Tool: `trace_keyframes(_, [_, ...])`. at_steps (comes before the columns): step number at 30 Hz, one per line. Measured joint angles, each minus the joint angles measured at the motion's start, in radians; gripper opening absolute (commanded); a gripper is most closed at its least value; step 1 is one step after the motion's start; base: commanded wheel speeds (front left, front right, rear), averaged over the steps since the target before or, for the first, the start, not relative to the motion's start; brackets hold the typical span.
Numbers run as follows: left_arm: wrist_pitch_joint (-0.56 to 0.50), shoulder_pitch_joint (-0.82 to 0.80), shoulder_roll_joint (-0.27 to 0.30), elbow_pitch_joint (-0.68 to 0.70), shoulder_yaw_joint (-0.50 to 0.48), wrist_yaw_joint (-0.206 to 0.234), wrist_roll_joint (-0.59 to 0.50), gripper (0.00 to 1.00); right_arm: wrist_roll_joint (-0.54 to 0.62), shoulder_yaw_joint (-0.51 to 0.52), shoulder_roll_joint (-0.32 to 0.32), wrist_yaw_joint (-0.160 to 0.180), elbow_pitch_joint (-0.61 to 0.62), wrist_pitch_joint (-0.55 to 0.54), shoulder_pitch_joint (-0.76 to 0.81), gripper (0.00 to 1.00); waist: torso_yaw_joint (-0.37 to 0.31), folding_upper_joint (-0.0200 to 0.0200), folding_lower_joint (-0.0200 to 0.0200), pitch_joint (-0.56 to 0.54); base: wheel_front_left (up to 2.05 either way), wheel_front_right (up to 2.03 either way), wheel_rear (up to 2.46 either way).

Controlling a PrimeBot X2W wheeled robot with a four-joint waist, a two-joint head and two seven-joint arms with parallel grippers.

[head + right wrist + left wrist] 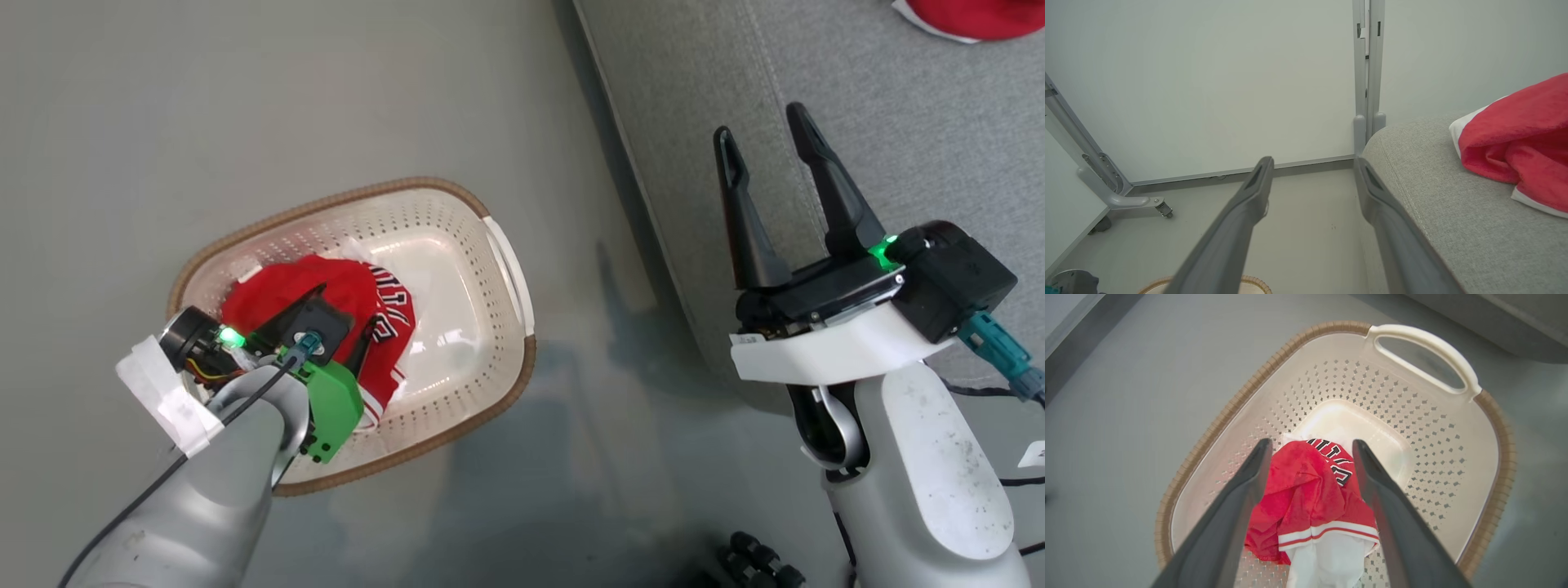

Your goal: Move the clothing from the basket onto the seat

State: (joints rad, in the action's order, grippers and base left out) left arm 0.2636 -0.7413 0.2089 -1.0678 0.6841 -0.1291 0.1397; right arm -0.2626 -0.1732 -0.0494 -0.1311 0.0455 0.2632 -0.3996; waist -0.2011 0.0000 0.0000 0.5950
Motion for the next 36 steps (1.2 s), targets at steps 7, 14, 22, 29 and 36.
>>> trace_keyframes(7, [-0.022,-0.075,0.016,-0.115,0.055,0.0,0.045,1.0,0.007,-0.01,0.0,0.0,0.024,0.0,-0.044,1.0,-0.017,0.0,0.0,0.094,0.0,0.0,0.0])
trace_keyframes(14, [-0.07,-0.129,0.026,-0.172,0.128,0.0,0.055,1.0,0.016,-0.012,0.0,0.0,0.045,0.0,-0.079,1.0,-0.028,0.0,0.0,0.186,0.0,0.0,0.0])
trace_keyframes(22, [-0.128,-0.221,0.039,-0.201,0.198,0.0,0.033,1.0,0.025,-0.012,0.0,0.0,0.079,0.0,-0.103,1.0,-0.026,0.0,0.0001,0.283,0.0,0.0,0.0])
trace_keyframes(29, [-0.162,-0.269,0.041,-0.211,0.222,0.005,0.024,1.0,0.026,-0.011,0.0,0.0,0.102,0.0,-0.103,1.0,-0.017,0.0,0.0,0.344,0.0,0.0,0.0])
trace_keyframes(36, [-0.187,-0.295,0.034,-0.216,0.225,0.009,0.03,1.0,0.027,-0.008,0.0,0.0,0.122,0.0,-0.104,1.0,-0.013,0.0,0.0001,0.391,0.0,0.0,0.0])
